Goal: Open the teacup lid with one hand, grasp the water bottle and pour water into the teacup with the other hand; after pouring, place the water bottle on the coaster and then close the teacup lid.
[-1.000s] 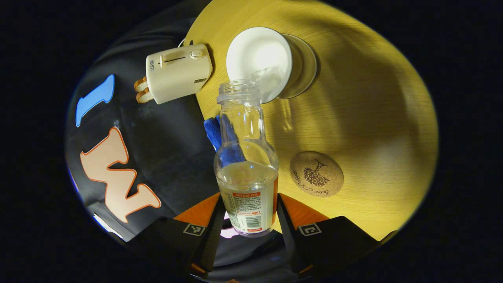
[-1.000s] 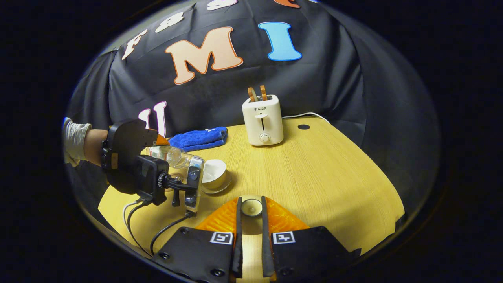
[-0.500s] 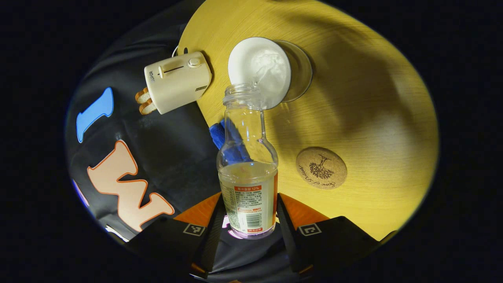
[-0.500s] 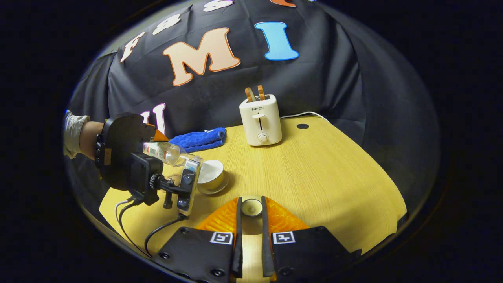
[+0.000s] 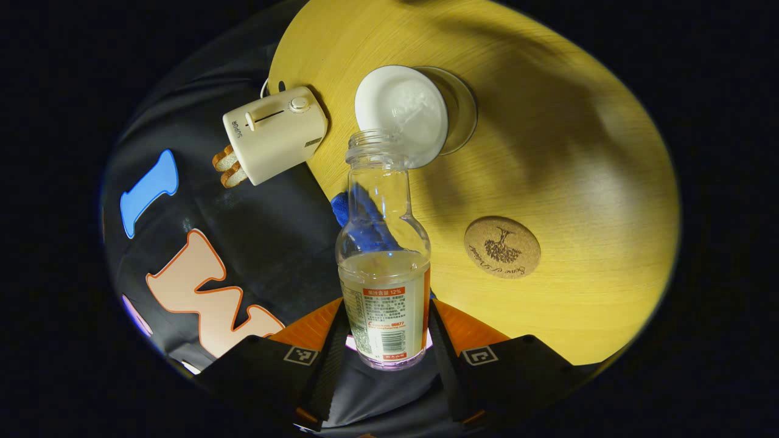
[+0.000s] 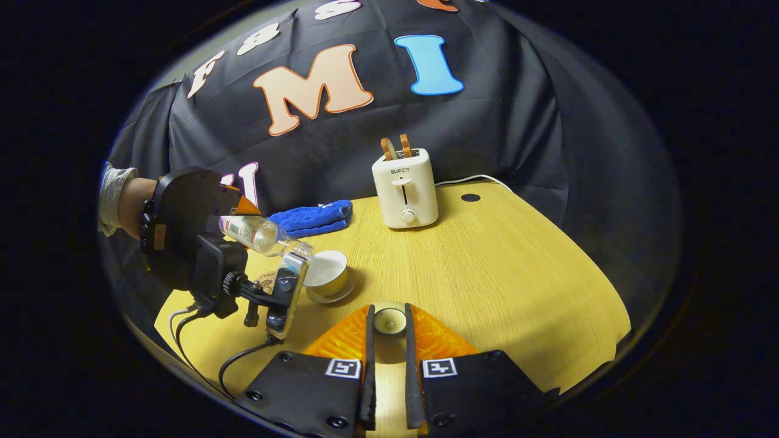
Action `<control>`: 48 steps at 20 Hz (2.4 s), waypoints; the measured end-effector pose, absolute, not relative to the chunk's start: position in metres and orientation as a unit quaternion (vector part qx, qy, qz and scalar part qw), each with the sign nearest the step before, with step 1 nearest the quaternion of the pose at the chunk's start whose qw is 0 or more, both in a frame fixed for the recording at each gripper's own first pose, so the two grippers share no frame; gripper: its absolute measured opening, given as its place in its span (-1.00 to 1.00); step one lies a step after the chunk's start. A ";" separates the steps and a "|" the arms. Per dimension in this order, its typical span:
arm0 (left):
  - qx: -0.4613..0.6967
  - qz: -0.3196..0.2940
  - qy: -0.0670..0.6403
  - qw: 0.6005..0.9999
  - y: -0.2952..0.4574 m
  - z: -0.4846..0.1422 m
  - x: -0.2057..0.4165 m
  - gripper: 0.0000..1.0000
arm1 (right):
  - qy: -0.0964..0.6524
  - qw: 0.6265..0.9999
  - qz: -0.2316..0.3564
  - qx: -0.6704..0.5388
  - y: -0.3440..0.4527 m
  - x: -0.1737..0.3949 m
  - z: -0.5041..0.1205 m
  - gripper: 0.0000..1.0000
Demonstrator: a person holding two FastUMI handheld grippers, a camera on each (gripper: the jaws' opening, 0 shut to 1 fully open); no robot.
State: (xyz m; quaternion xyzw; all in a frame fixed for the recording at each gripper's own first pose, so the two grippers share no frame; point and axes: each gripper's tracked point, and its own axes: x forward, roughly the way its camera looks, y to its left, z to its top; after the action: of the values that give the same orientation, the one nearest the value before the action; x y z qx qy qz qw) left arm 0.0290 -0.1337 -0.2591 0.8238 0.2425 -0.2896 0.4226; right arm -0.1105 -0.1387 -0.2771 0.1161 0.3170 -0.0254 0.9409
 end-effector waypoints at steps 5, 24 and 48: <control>0.836 -0.291 0.239 0.400 -0.133 -0.255 0.030 0.41 | 0.320 0.940 -0.026 0.117 -0.141 -0.112 -0.280 -0.55; 0.623 -0.290 0.303 0.660 -0.129 -0.314 0.000 0.41 | 0.342 0.937 -0.014 0.063 -0.124 -0.109 -0.267 -0.55; 0.175 -0.207 0.267 0.925 -0.127 -0.319 0.017 0.41 | 0.381 0.924 -0.008 -0.035 -0.076 -0.097 -0.246 -0.55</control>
State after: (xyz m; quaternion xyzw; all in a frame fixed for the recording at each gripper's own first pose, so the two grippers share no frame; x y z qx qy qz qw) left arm 0.0171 -0.1267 -0.3191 0.1746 0.2666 -0.2072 0.9249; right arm -0.0975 -0.0759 -0.2462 -0.0348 0.3808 -0.0081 0.9240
